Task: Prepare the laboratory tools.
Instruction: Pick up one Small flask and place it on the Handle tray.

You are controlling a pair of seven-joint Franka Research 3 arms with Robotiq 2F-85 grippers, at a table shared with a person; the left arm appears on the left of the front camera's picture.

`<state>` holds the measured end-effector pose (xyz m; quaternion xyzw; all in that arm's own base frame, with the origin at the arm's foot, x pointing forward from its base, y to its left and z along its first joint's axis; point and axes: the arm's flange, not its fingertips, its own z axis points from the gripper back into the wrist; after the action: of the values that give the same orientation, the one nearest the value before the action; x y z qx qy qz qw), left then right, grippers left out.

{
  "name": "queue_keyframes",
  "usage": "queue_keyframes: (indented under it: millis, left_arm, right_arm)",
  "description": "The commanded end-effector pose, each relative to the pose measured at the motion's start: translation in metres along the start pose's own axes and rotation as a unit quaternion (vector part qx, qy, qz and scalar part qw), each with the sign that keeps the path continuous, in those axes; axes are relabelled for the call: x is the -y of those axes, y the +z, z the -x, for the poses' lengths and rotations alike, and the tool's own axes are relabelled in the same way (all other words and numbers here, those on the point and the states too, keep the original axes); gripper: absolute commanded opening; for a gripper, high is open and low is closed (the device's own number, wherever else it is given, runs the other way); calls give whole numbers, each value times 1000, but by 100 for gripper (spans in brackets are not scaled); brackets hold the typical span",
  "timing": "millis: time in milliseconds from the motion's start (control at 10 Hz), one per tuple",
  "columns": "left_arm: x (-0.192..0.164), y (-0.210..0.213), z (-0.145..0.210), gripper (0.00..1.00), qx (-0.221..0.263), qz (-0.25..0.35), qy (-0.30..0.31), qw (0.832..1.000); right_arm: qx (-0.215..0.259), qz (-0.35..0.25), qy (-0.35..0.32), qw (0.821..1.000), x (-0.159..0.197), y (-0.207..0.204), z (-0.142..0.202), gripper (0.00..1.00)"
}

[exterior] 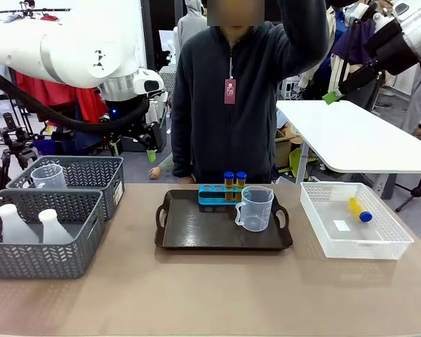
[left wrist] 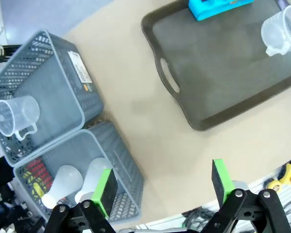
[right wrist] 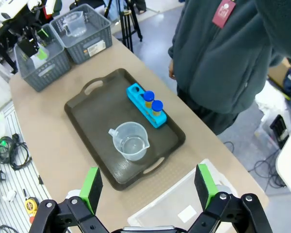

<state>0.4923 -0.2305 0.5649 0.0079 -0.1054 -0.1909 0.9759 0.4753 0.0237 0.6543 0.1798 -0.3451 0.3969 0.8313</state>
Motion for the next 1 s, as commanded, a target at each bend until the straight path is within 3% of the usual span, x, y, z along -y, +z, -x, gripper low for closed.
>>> queue_keyframes:
  millis: [0, 400, 900]
  left_arm:
    - [2, -2, -3, 100, -1, -4, -10, 1000]
    - [1, 9, 12, 100, -19, 7, -24, 1000]
    - [-50, 33, 62, 100, 4, -9, 96, 995]
  right_arm:
    - [7, -6, 0, 1000, 0, 2, -1, 100]
    - [7, -6, 0, 1000, 0, 2, -1, 100]
    - [7, -6, 0, 1000, 0, 2, -1, 100]
